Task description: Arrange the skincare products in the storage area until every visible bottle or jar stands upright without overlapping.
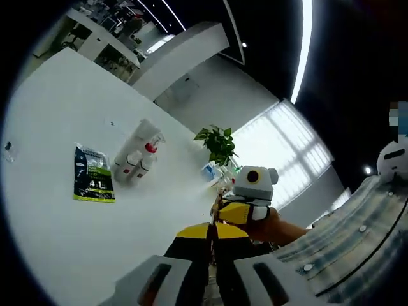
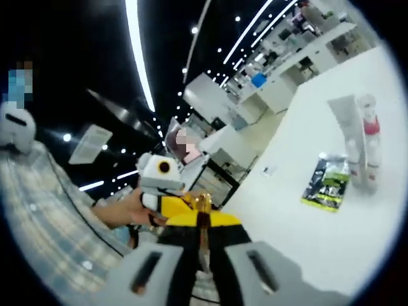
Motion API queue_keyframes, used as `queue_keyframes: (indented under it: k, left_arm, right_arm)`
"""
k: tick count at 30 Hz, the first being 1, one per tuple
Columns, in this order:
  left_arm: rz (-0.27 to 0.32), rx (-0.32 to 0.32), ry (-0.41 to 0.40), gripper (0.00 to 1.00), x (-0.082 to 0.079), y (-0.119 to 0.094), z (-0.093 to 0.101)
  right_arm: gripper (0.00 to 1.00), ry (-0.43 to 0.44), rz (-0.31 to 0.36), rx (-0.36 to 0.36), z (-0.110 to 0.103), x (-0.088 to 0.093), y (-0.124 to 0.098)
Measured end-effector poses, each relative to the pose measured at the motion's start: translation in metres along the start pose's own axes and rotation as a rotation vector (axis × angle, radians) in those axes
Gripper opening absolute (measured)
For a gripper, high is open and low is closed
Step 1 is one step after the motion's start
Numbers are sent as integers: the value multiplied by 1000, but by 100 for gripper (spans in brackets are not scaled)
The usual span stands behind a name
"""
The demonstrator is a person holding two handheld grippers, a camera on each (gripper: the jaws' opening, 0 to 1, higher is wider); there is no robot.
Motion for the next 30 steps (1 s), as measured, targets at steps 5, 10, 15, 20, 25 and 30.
queue_keyframes:
  k: [5,10,15,20,25,30]
  left_arm:
    - [-24,-58,23,15,8,0,-5]
    - [40,-44,-50,2,13,-5,-7]
    - [92,-19,-121,1,14,-13,-10]
    - [117,-9,-138,1,14,-17,-11]
    - [121,-21,-147,1,10,-20,-17]
    - [114,-48,-149,1,0,-26,-27]
  right_arm:
    - [0,31,30,-17,3,-2,4]
    - [0,55,43,-44,5,-7,9]
    - [0,38,44,-57,5,-10,18]
    - [0,36,39,-61,5,-11,23]
    - [6,9,37,-32,4,-10,26]
    - [16,-48,11,17,7,-5,18]
Point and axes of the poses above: the point that each gripper's makers call its tool centre point, and the gripper's own axes: y roughly forward along the fingers, z roughly to its right, x roughly out of its underside, the point moved 9 cm from there along -y, roughly backward along the fingers, and after that the axes turned 4 degrees about -y, right-handed, at the moved point
